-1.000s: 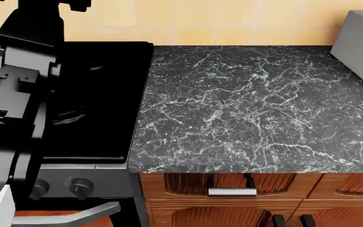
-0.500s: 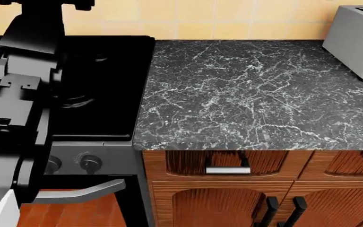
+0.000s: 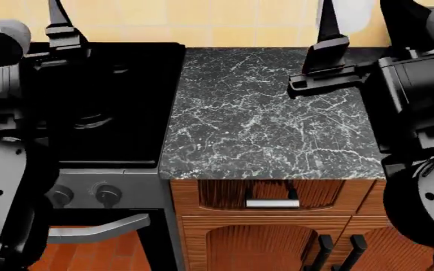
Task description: Pick the mug from the cabinet, place it under the coffee machine dispenser, and press the start button.
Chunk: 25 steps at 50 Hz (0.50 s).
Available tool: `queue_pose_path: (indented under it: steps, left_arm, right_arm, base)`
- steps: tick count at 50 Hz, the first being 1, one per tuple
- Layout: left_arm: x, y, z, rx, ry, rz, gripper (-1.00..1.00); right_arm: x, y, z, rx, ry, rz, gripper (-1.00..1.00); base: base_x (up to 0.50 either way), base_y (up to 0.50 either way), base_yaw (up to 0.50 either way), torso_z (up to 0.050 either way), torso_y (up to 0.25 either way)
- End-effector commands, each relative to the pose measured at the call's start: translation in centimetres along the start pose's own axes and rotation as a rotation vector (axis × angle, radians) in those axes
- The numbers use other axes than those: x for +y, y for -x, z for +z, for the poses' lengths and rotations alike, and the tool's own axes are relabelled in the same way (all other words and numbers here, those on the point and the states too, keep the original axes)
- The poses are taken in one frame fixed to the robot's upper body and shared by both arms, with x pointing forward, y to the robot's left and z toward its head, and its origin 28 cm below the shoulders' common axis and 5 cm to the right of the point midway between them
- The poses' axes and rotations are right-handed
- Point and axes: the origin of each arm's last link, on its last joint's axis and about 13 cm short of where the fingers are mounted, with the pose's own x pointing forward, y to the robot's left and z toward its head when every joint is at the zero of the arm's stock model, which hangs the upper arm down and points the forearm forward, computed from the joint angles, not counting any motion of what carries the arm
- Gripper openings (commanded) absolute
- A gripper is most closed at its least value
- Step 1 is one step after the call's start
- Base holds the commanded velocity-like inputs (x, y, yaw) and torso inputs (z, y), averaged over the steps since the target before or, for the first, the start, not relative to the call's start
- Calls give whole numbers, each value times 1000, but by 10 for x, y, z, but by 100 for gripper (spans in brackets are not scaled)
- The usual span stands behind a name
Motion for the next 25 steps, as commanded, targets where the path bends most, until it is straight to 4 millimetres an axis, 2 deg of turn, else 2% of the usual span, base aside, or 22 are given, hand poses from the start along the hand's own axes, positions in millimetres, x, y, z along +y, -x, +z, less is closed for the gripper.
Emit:
queue_pose_path:
  steps: [1, 10, 18, 25]
  left_arm:
    - [2, 89, 33, -93, 78, -99, 100]
    - [-1, 113, 27, -51, 118, -141, 100]
    - [-3, 120, 24, -26, 136, -154, 100]
    - [-3, 121, 23, -12, 145, -166, 100]
  right_arm:
    - [27, 64, -33, -57, -80, 28, -100]
    - [35, 79, -59, -78, -105, -11, -100]
    - [43, 86, -74, -105, -125, -8, -100]
    - [45, 87, -76, -101, -119, 4, -100]
  base:
    - [0, 0, 0, 0, 0]
    - [0, 0, 0, 0, 0]
    - [0, 0, 0, 0, 0]
    - [0, 0, 0, 2, 0]
